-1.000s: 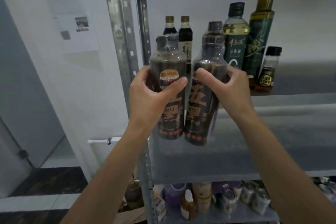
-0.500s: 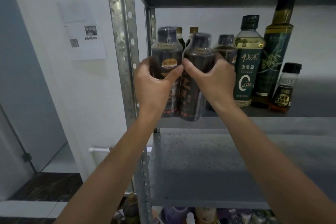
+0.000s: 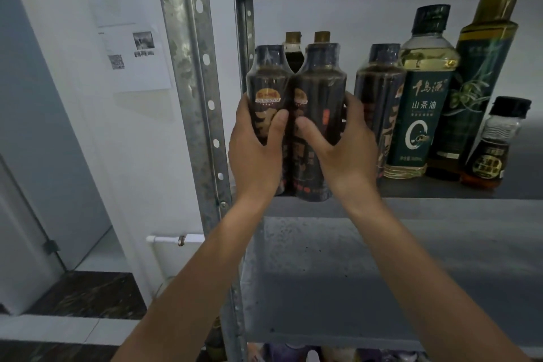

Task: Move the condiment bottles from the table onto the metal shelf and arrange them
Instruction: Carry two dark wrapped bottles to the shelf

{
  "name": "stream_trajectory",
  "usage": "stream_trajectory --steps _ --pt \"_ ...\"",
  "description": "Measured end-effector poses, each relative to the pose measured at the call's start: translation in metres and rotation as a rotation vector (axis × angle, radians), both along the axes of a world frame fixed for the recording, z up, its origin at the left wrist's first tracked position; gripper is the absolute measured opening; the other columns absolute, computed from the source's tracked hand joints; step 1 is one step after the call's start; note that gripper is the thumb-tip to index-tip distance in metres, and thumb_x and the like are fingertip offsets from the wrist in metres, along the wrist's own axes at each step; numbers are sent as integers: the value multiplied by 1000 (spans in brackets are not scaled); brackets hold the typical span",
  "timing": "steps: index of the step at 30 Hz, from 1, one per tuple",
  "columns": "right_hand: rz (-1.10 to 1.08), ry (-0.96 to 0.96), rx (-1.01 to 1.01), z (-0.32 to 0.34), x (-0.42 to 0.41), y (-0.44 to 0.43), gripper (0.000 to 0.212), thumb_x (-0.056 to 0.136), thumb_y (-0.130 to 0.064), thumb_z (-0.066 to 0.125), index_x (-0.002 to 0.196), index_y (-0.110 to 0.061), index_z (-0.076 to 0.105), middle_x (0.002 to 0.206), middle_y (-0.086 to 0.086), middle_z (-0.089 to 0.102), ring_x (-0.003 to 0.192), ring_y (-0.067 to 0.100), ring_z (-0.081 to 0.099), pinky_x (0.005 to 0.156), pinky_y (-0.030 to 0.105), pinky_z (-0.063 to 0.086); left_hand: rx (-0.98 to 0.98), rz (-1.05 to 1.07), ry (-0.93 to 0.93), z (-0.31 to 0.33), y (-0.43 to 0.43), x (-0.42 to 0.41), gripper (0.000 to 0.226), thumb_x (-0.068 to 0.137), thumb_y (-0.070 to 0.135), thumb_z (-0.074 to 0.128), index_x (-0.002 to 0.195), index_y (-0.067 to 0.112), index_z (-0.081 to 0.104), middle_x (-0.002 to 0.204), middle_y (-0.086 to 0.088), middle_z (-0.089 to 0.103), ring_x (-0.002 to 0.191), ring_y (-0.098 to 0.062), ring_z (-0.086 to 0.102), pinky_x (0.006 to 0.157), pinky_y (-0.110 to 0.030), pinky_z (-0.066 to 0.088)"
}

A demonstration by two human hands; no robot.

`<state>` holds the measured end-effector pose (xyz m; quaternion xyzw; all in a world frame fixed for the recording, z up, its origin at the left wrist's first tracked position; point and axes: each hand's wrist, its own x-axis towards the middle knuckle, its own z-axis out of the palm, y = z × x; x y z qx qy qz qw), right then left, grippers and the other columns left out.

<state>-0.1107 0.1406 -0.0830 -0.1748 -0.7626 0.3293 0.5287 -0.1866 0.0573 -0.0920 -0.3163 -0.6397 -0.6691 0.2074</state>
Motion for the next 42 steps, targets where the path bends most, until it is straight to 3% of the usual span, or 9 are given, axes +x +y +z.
stream_trajectory --steps 5,8,14,23,26,32,36,40,42 --pt "18 -135 9 -39 18 -2 74 71 -45 76 134 -28 42 126 -12 54 116 7 51 91 24 43 -165 -8 3 -19 -9 -2 63 90 50 46 144 19 34 131 0 55 121 -15 52 100 -42 44" --pt "-56 -176 33 -55 23 -8 72 73 -40 76 135 -21 45 128 -5 50 116 8 47 86 13 33 -379 48 8 -39 -22 6 67 95 36 49 151 20 16 140 -6 44 128 -20 42 104 -44 39" --pt "-50 -251 -14 -55 7 -3 63 85 -27 67 139 -16 37 137 3 51 124 19 49 100 37 44 -555 115 -41 -31 -19 8 71 97 25 47 152 16 3 143 -12 37 128 -27 41 104 -42 38" --pt "-69 -342 -20 -48 -13 4 63 91 -19 58 144 -7 25 145 11 41 129 25 44 102 43 42 -529 89 -3 -32 -7 1 66 99 20 45 151 8 6 141 -15 40 126 -29 42 100 -39 39" --pt "-128 -459 30 -51 0 -4 66 92 -22 55 147 -10 21 147 10 39 128 27 45 99 41 44 -663 122 3 -39 -12 8 65 99 21 42 152 9 5 149 -12 32 132 -29 37 102 -43 40" --pt "-267 -409 426 -115 86 -31 54 84 -16 66 133 -8 47 136 12 52 126 24 41 105 40 39 -610 229 543 -121 -42 69 45 93 18 49 136 5 48 134 -17 53 121 -34 51 101 -45 45" --pt "-406 -777 355 -203 161 -18 67 69 -21 80 128 -10 50 129 14 57 122 29 51 103 46 42 -1011 83 569 -203 -29 114 55 85 33 52 134 9 53 130 -21 56 120 -37 54 103 -51 42" --pt "-463 -1238 -3 -274 238 -11 75 55 -40 88 120 -13 64 125 16 62 115 36 59 86 61 49 -1415 -182 472 -259 -5 164 79 52 43 88 120 10 65 122 -26 61 109 -41 62 90 -60 47" --pt "-477 -1328 -178 -285 275 -8 73 71 -45 76 134 -17 51 142 13 47 131 33 44 101 61 38 -1486 -292 499 -270 10 191 84 45 51 89 116 10 68 115 -25 65 103 -41 64 84 -59 49"
